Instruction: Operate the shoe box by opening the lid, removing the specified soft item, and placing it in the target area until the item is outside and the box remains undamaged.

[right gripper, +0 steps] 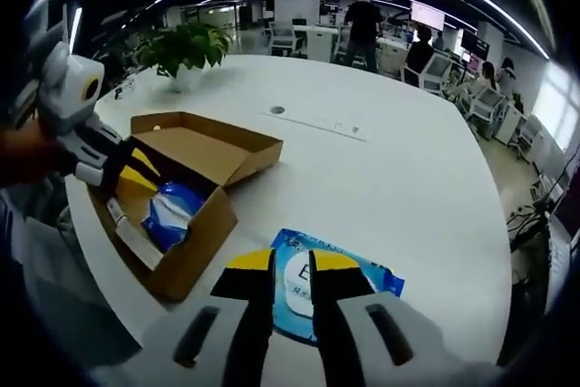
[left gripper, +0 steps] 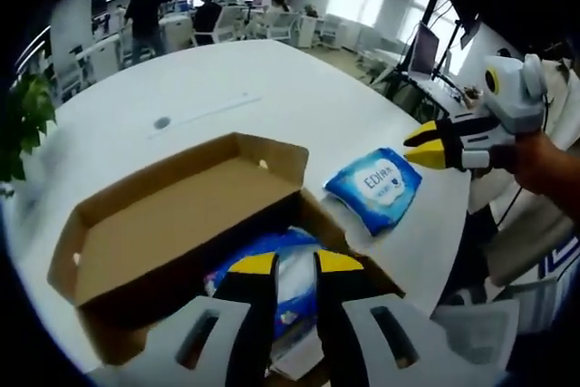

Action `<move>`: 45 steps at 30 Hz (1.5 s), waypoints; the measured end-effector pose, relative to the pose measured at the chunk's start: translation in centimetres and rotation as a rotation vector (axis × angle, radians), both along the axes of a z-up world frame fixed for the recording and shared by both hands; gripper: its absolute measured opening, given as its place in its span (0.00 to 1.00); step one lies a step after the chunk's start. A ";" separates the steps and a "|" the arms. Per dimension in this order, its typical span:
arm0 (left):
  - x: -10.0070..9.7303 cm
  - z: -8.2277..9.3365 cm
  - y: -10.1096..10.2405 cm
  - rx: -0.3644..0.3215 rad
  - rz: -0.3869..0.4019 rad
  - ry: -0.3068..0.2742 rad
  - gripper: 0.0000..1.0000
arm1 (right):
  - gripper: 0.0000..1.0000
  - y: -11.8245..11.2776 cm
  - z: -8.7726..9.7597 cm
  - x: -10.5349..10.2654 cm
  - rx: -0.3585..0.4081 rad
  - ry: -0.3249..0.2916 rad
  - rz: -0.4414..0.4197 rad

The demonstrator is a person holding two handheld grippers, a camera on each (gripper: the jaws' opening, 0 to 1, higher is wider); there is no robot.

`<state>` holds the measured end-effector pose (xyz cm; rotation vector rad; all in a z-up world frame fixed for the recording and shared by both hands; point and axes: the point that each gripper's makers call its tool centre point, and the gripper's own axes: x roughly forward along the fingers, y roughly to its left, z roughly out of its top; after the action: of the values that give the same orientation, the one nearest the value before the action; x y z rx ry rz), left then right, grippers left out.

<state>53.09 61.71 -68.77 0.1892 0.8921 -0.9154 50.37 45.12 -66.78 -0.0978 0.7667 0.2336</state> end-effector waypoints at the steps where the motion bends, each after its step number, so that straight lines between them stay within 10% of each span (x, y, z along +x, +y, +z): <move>1: 0.0 0.0 0.2 0.001 0.002 -0.002 0.13 | 0.13 0.2 0.0 0.1 0.001 -0.001 0.003; 19: 1.0 -3.4 3.9 0.077 0.060 0.015 0.16 | 0.13 3.9 -0.5 0.3 0.018 0.007 0.054; 45: 2.4 -7.4 5.0 0.172 0.129 0.038 0.17 | 0.11 3.4 -1.8 0.2 0.030 0.029 0.051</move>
<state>55.45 66.67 -76.16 0.2590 1.0075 -0.7248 50.56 48.53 -68.56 -0.0856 0.7903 0.2951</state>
